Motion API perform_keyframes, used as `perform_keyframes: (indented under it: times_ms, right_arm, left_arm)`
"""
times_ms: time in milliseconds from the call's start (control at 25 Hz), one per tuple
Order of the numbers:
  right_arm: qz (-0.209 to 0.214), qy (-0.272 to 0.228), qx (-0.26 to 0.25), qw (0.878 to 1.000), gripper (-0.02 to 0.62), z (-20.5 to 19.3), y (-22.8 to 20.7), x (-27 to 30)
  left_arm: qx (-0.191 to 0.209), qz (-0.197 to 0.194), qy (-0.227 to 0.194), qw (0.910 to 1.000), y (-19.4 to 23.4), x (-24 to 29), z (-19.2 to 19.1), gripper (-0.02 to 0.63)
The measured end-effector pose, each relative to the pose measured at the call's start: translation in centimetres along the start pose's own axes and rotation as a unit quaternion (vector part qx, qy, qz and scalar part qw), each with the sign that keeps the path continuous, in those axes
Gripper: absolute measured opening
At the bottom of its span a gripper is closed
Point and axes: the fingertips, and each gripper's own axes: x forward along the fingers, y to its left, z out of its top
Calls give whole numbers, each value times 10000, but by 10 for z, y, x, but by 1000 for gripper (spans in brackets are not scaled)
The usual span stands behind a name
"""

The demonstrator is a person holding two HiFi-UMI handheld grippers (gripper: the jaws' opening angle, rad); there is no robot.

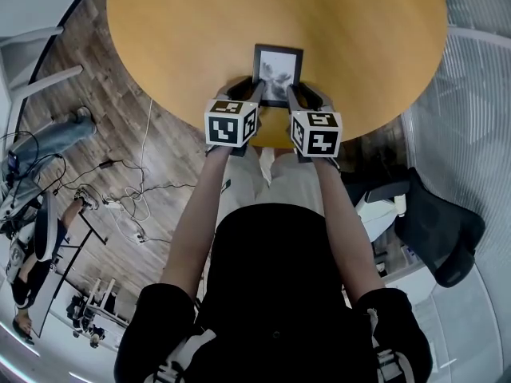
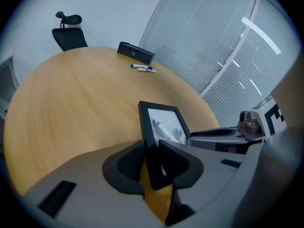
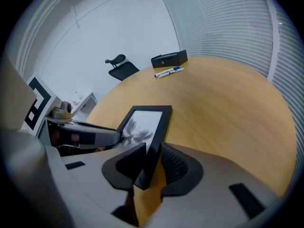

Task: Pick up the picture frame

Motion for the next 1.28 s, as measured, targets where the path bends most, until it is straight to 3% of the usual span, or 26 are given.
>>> perform_keyframes:
  times_ms: [360, 600, 1000, 1280]
  right_arm:
    - [-39, -86, 47, 9999, 97, 0, -11, -6]
    - [16, -231, -79, 9997, 94, 14, -4, -24]
    - [309, -885, -529, 9942, 92, 68, 13, -67]
    - [547, -1424, -995, 9833, 92, 116, 36, -107]
  left_arm:
    - [-21, 87, -5, 10000, -11, 3, -3, 97]
    - [-75, 161, -286, 9994, -20, -17, 9, 92]
    - [74, 503, -1190, 9916, -42, -70, 56, 92]
    - [190, 731, -1846, 9799, -58, -120, 95, 91]
